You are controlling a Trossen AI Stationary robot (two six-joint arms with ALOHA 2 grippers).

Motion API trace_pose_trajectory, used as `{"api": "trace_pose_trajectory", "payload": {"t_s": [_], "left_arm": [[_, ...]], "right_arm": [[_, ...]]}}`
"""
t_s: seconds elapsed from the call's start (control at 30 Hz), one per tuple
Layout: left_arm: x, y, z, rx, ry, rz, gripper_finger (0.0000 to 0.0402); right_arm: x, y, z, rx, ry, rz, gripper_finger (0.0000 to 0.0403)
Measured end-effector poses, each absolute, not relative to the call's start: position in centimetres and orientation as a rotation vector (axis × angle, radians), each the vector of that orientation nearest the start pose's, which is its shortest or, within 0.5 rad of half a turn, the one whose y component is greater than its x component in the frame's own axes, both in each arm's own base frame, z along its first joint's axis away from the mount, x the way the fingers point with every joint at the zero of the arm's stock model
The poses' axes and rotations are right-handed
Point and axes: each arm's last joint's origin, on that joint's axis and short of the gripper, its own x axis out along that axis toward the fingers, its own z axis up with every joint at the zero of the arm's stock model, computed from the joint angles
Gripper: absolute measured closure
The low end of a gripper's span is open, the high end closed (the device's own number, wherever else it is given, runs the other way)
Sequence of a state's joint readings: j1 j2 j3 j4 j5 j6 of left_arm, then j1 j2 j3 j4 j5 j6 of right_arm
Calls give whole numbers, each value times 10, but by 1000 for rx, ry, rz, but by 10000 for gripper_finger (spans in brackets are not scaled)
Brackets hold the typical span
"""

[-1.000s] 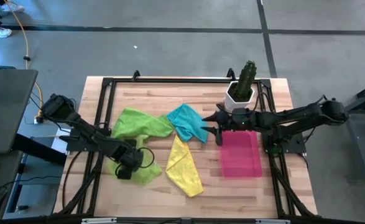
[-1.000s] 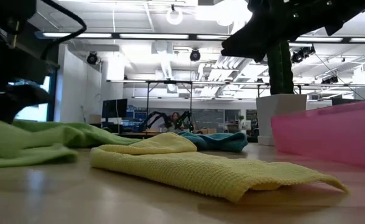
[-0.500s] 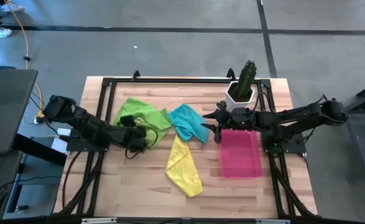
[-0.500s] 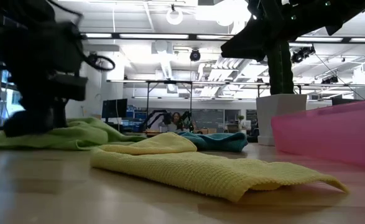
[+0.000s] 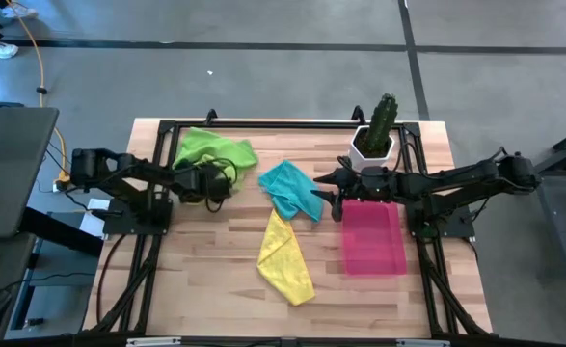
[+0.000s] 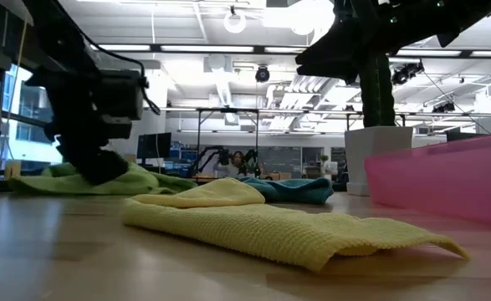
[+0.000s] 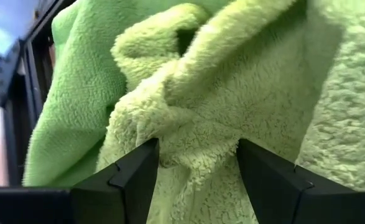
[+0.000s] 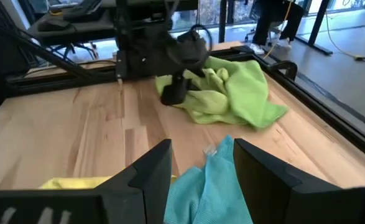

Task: Roll microfiber towels into tight, uniform cylinder then place into a basket
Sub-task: Move the green microfiber towel to the top, then move the blue microfiber towel to the top

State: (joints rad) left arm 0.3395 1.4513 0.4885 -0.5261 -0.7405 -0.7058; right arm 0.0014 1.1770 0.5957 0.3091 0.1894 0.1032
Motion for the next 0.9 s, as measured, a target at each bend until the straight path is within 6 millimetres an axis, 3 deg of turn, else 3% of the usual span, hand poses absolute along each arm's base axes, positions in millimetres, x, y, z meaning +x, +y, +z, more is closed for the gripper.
{"api": "trace_pose_trajectory", "payload": {"t_s": [0.2, 0.47, 0.67, 0.9], "left_arm": [[178, 97, 119, -309, 1002, 1383, 193], [210, 108, 156, -351, 994, 1223, 193], [245, 101, 186, -429, 871, 994, 193], [286, 80, 192, -349, 662, 683, 193]], "right_arm": [[253, 1, 233, 65, 273, -178, 238], [263, 3, 224, 90, 324, -184, 238], [279, 4, 241, 49, 448, -186, 238], [271, 5, 257, 81, 740, -185, 238]]}}
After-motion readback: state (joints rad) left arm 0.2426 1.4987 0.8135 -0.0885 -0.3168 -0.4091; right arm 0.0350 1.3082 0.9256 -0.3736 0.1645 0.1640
